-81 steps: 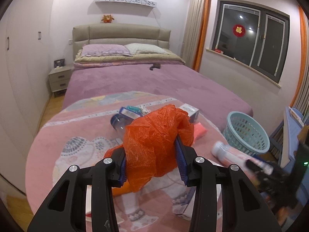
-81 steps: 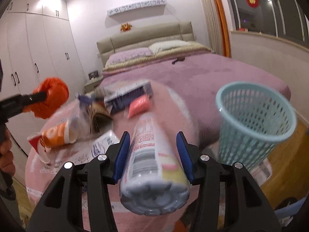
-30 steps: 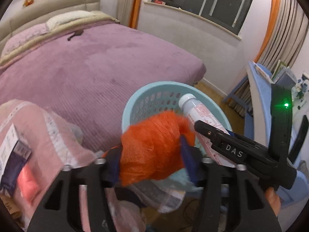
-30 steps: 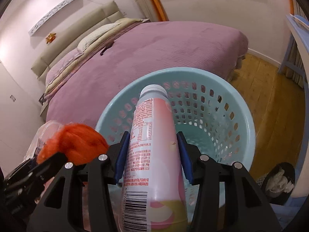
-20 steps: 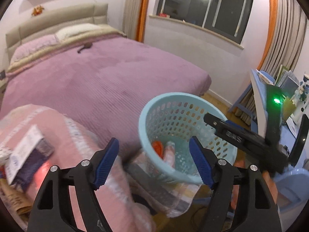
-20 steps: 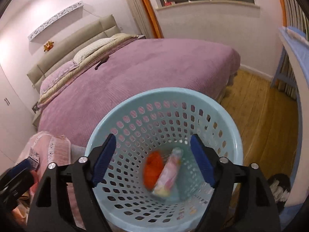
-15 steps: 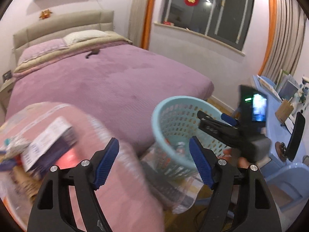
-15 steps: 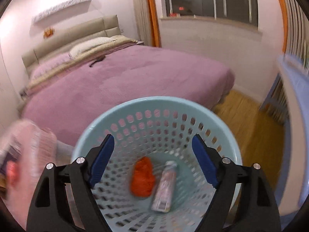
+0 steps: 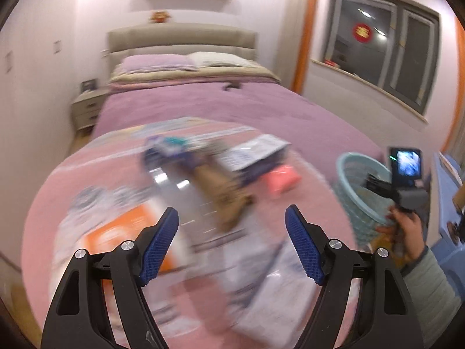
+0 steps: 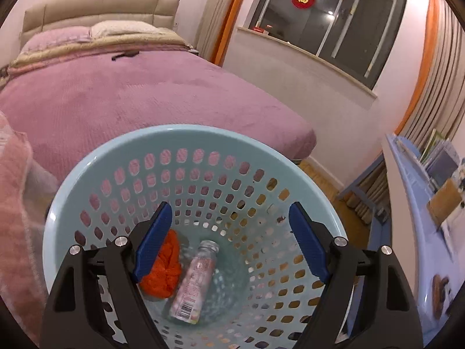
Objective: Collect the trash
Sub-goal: 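Move both tools back over the rug toward the paper cups and milk carton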
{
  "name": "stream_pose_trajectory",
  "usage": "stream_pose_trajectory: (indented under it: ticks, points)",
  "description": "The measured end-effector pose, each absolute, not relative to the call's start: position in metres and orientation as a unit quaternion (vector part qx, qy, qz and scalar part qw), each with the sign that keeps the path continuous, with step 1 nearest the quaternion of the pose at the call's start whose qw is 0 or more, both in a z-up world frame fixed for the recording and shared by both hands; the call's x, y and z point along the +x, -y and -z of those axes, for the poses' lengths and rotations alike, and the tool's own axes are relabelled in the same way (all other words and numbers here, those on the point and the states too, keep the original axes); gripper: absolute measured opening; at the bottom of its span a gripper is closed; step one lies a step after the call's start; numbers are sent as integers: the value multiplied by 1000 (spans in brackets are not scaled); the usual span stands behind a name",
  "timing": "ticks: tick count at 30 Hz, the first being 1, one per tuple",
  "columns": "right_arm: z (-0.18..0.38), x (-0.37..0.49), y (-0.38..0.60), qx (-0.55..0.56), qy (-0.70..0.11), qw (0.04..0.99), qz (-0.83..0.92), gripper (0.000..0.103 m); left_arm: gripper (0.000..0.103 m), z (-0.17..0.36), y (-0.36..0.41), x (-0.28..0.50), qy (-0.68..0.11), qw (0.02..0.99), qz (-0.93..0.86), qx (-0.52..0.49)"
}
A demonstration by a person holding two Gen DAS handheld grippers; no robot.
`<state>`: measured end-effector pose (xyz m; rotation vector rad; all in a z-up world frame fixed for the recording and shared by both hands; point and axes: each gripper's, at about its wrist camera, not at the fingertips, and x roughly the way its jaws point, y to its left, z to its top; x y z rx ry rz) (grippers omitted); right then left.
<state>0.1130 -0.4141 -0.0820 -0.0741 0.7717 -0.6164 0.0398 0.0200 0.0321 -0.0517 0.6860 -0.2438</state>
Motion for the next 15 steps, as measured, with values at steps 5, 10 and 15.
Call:
stream_pose_trajectory:
  ticks: [5,10,15]
  points:
    - [82,106,405,-37,-372,882,287,78,74,-30,-80,27,-342,936,65,-56]
    - [31,72,378,-30,-315,900,299,79,80,-18,-133,10,-346,935,40,-73]
    - [5,37,322,47,-317,934,160,88,84,-10,-145,10,-350,934,33,-56]
